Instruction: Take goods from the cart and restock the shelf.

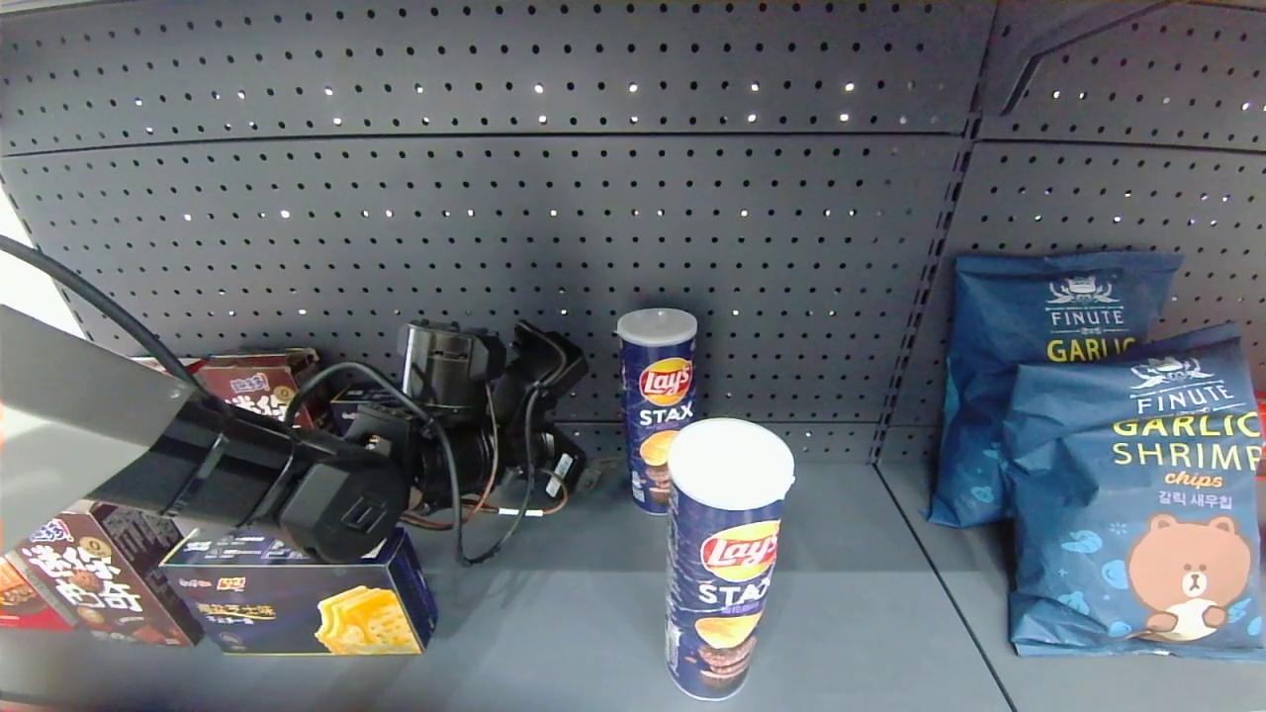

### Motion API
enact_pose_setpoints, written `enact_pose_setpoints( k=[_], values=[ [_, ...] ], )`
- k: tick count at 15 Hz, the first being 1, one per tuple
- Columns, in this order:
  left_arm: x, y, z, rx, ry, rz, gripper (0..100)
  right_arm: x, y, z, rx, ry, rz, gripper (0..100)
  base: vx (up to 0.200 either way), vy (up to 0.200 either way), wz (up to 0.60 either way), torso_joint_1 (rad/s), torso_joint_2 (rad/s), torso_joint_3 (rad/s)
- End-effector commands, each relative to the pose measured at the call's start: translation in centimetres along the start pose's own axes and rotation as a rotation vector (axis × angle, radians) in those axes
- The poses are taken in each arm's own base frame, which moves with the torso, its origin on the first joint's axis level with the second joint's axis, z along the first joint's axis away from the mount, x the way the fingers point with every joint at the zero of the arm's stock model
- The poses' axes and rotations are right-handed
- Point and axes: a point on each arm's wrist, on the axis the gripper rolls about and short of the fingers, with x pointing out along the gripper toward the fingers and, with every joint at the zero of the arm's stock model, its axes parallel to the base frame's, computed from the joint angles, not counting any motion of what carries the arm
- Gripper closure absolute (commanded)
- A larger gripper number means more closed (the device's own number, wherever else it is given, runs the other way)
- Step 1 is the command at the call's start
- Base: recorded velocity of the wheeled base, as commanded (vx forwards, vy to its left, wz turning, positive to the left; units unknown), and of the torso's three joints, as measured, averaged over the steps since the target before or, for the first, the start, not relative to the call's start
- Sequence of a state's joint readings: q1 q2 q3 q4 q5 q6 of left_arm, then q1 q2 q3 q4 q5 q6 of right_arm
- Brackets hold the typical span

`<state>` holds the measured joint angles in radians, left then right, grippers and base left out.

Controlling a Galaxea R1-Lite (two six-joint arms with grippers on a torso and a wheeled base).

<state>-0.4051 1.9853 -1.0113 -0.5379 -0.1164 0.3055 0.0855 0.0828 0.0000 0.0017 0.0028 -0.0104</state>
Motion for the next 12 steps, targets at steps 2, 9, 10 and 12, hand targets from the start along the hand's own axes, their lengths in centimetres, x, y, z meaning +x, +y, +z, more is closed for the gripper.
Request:
enact_pose_setpoints(
  k=[2, 9, 10, 12],
  values=[
    [0.7, 0.0, -0.3, -0.002, 0.015, 0.019, 0, 0.0, 0.0, 0.0, 0.000, 0.003, 0.001, 0, 0.000, 0.000, 0.00, 0.000, 0.00, 0.000],
    [1.9, -0.5, -0.1, 0.004, 0.010, 0.004, 0, 0.0, 0.0, 0.0, 0.000, 0.001, 0.001, 0, 0.000, 0.000, 0.00, 0.000, 0.00, 0.000],
    [2.3, -0.6, -0.3, 0.004, 0.016, 0.000, 0, 0.0, 0.0, 0.0, 0.000, 0.001, 0.001, 0, 0.000, 0.000, 0.00, 0.000, 0.00, 0.000],
    [2.4, -0.8, -0.2, 0.006, 0.014, -0.003, 0, 0.0, 0.0, 0.0, 0.000, 0.003, 0.001, 0, 0.000, 0.000, 0.00, 0.000, 0.00, 0.000]
  ],
)
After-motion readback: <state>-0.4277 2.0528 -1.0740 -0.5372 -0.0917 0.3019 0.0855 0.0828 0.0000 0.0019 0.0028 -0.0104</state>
